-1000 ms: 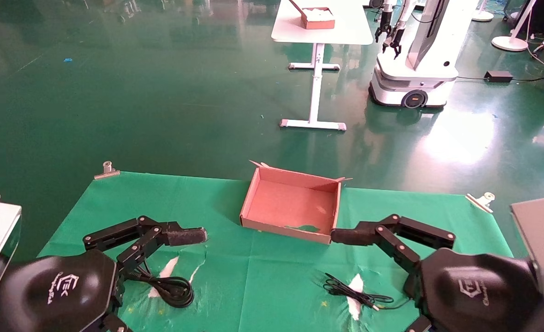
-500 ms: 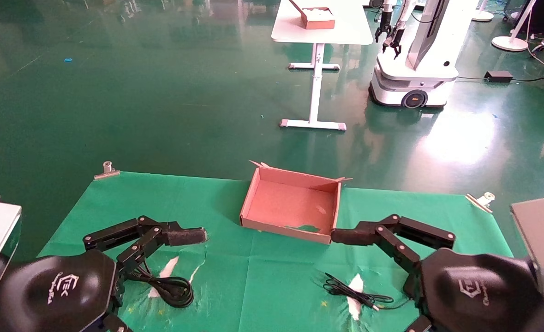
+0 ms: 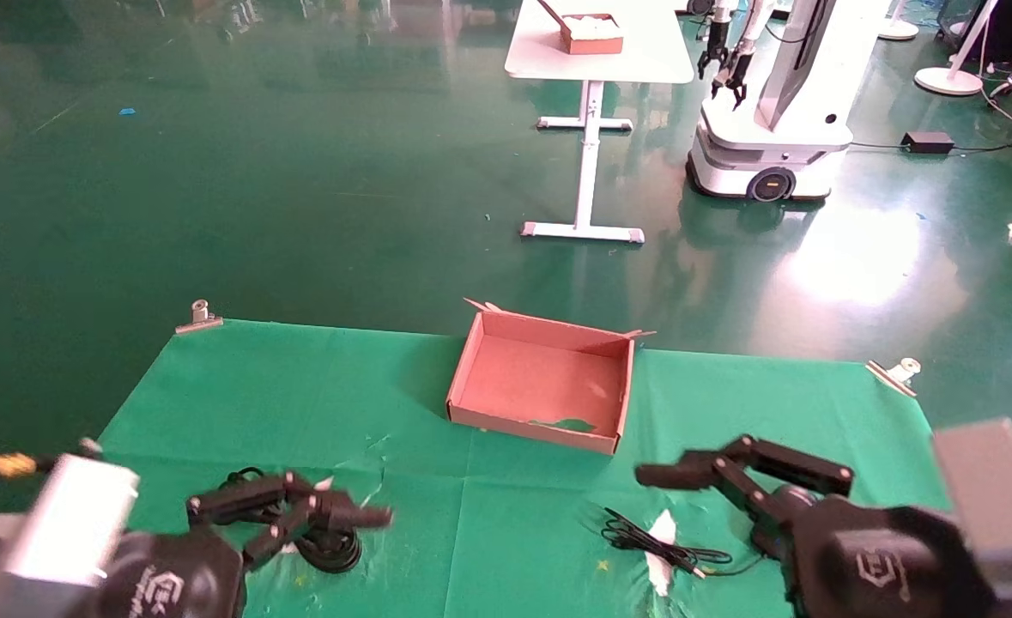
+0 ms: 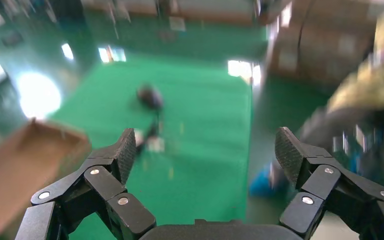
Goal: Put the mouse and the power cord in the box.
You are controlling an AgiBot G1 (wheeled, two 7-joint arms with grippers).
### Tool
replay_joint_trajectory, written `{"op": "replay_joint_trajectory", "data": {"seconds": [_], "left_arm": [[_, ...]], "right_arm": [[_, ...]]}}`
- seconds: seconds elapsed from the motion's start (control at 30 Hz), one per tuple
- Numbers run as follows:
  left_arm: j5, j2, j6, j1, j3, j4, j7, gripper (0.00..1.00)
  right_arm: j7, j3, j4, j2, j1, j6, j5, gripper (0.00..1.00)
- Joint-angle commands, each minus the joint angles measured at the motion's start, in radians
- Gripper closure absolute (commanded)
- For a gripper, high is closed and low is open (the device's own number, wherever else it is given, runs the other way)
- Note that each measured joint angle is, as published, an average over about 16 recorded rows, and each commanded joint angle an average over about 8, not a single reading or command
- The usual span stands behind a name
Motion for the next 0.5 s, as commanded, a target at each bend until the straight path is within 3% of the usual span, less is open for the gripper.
{"op": "replay_joint_trajectory", "data": {"seconds": [0.03,0.3,0.5], "left_arm": [[0.067,-0.004,0.022,-0.04,0.034,0.003,-0.004,0.0],[0.501,0.105,0.028,-0.297,0.308,0.114,0.101,0.0],[0.688,0.261,0.001,-0.431,0.454,0.386,0.244,0.0]], "right_arm": [[-0.02,-0.003,-0.017,0.011,-0.006,-0.012,-0.023,0.0],[-0.239,-0.126,-0.208,-0.022,0.094,-0.044,-0.273,0.0],[-0.423,-0.227,-0.43,-0.136,0.232,0.01,-0.481,0.0]]}}
